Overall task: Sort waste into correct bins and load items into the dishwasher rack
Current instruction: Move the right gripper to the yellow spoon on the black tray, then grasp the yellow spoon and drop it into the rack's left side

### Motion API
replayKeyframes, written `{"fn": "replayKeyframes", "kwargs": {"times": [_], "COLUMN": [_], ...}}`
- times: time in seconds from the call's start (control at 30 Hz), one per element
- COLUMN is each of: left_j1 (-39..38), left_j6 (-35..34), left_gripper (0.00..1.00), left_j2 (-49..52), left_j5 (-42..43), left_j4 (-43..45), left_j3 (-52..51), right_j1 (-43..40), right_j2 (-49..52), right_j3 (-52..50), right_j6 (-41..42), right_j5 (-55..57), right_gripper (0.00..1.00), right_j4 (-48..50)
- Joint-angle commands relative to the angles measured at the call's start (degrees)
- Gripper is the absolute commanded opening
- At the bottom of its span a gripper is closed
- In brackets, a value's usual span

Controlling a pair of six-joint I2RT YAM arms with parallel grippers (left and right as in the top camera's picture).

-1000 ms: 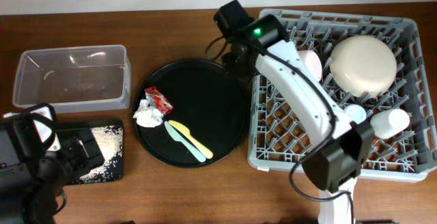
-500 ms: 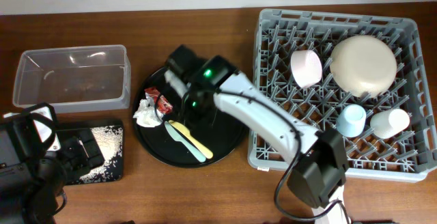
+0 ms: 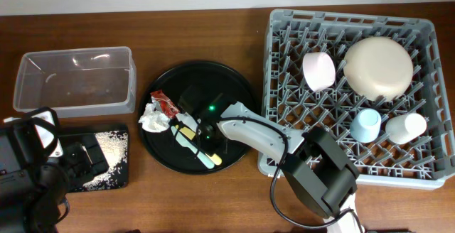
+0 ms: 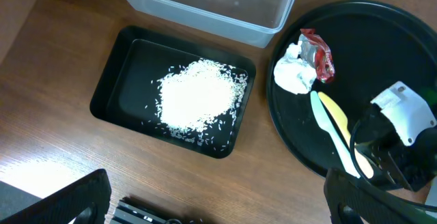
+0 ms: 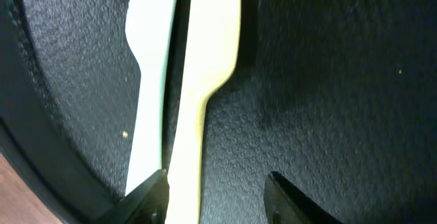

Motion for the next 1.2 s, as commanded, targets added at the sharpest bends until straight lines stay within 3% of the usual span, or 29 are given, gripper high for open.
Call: {"fn": "replayKeyframes", "kwargs": {"times": [0.0,0.33,0.53,0.6,0.67,0.83,1.17], "left_j1": [0.3,0.3,0.3,0.3,0.3,0.3,0.3], "left_j6": [0.9,0.9,0.9,0.9,0.9,0.9,0.9], "left_gripper": [0.99,0.99,0.99,0.99,0.99,0.99,0.99], "left_j2": [-0.1,-0.1,-0.1,-0.1,-0.1,-0.1,-0.1], "left_j5": [-0.5,-0.5,-0.5,-0.5,-0.5,-0.5,-0.5], "left_j4": [0.1,0.1,0.1,0.1,0.1,0.1,0.1], "left_j3": [0.1,0.1,0.1,0.1,0.1,0.1,0.1], "right_j1": [0.3,0.7,0.5,0.6,0.6,0.5,0.5], "right_j2": [1.2,4.3,4.5,4.5,4.5,4.2,0.7], "right_j3": [0.1,0.0,-0.1,-0.1,-0.1,0.0,8.3], "right_j6": [-0.8,-1.3,-1.2,-0.8,0.3,0.3,0.3], "right_j5": [-2.1,-2.5,3.4,3.4,3.4,4.2,12.7], "right_gripper": [0.49,0.45,0.29,0.28,0.18,0.04,0.04], "right_j4": [0.3,6.2,8.0,7.9,7.8,7.7,-2.6]}}
